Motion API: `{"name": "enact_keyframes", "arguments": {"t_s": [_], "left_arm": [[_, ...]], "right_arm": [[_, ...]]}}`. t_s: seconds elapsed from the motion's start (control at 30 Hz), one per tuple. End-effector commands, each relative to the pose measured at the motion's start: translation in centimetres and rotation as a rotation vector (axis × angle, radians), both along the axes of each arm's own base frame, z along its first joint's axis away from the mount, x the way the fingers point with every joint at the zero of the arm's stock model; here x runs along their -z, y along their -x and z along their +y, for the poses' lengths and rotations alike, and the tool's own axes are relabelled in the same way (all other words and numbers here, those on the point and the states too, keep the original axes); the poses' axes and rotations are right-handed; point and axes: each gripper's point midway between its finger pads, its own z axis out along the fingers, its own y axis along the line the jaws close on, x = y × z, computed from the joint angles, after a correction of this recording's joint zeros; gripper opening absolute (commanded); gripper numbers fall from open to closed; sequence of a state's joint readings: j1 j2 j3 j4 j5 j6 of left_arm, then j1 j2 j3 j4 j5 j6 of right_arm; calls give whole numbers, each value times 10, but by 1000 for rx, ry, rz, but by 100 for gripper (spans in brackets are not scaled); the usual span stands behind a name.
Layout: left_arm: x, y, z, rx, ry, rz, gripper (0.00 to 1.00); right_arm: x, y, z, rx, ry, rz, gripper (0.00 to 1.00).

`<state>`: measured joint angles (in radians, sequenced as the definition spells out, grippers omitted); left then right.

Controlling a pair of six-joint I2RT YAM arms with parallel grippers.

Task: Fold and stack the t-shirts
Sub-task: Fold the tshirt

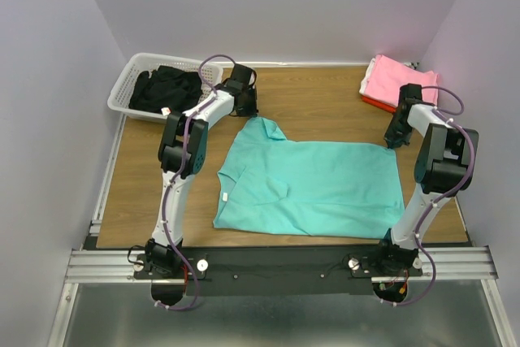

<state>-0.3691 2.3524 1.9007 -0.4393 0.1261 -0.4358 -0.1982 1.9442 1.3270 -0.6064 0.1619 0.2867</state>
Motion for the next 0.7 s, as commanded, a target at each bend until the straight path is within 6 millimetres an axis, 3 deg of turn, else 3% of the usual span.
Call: {"name": "enact_keyframes", "arguments": {"t_s": [0.0,0.17,0.3,0.33,0.37,0.4,0.47,0.67], "left_arm": [[-10,18,-11,39,80,41,0],[-33,-3,1,-6,116,-5,0],[-53,-24,-4,2,171,-56,0],[-66,-33,-7,4,185,-85,0],[-61,-38,-6,1,184,-79,0],[-74,-47,-4,-5,199,-104,0],[-72,-56,-1,-9,212,-108,0],[-97,-86,10,-10,313,-209,0]], "right_arm": [[12,12,10,-14,-67,61,0],[1,-9,14,-16,-100,4,0],[-8,-30,14,-19,-113,-43,0],[-10,-35,13,-15,-114,-50,0],[-11,-38,13,-12,-117,-56,0],[-14,-47,12,-13,-118,-72,0],[-17,-54,12,-12,-123,-84,1],[-27,-86,10,-10,-137,-142,0]]}}
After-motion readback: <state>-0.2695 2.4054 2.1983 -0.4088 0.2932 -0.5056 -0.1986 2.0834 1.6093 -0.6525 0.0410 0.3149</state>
